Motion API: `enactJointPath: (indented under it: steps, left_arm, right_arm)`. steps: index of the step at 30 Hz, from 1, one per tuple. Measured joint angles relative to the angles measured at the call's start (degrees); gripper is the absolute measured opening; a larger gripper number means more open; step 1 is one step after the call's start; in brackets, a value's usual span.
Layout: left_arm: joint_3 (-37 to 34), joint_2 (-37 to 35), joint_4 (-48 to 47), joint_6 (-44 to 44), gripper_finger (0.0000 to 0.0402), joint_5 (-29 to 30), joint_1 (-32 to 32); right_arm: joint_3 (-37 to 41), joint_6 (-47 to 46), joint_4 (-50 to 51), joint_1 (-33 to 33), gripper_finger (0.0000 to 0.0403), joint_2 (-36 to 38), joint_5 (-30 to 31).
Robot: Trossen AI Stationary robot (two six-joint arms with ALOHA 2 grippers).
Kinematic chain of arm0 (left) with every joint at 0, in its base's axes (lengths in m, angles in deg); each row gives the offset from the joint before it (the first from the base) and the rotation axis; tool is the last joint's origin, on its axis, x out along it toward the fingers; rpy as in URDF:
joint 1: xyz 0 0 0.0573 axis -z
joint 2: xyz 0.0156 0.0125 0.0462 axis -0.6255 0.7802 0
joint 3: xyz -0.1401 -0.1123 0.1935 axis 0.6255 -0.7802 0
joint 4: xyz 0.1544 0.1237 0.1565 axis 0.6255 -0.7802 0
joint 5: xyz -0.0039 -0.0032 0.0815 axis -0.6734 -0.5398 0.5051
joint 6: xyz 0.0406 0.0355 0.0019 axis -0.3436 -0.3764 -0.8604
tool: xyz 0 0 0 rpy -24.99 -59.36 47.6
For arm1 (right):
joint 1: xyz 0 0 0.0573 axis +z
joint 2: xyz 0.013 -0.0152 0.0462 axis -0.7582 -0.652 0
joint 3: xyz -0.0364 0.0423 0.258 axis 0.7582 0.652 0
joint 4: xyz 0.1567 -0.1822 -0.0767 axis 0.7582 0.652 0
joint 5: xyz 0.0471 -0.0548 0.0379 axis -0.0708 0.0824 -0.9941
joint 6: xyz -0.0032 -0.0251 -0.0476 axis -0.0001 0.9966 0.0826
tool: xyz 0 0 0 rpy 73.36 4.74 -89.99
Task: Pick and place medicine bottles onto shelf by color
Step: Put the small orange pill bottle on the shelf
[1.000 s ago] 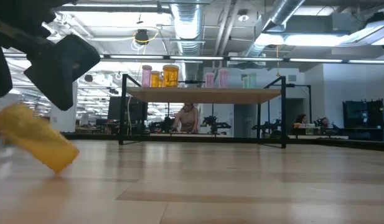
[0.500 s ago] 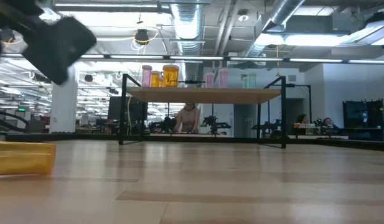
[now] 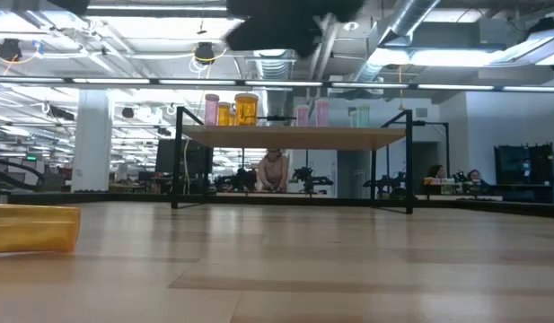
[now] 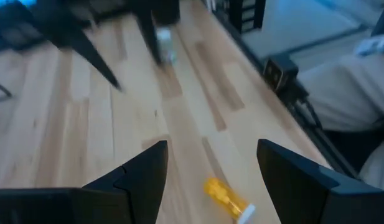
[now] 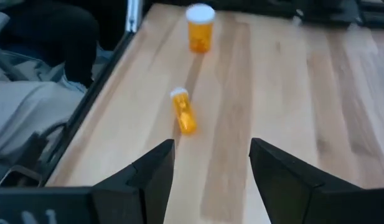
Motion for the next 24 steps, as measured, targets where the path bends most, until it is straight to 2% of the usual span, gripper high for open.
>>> enactJointPath:
  steps: [4,7,12,15,18,24]
  left_arm:
    - [-6.6,-6.6,9.2,-5.4,0.0235,-0.1,-0.1]
    - [-10.4,-11.6,15.0,-8.8,0.0235,-0.5,-0.3]
    - [-12.0,-20.3,18.3,-14.7,0.0235,0.9,-0.7]
    - [-12.0,-24.0,19.4,-18.9,0.0235,1.5,-1.4]
    - [-12.0,-26.1,21.6,-22.0,0.0235,1.4,-2.2]
    - [-12.0,-25.1,22.6,-25.7,0.0235,1.2,-3.2]
  right_arm:
    - [-5.8,1.7,-0.3,-0.9,0.023,-7.5,-4.8]
    - [-10.1,1.9,-0.4,-1.6,0.023,-12.3,-5.8]
    - [-16.4,1.8,-0.5,-2.5,0.023,-18.8,-10.8]
    - [-19.2,1.6,-0.5,-2.6,0.023,-21.8,-11.9]
    - [-21.1,1.3,-0.5,-2.6,0.023,-24.1,-12.3]
    - [-24.3,0.9,1.3,-2.7,0.023,-28.2,-12.9]
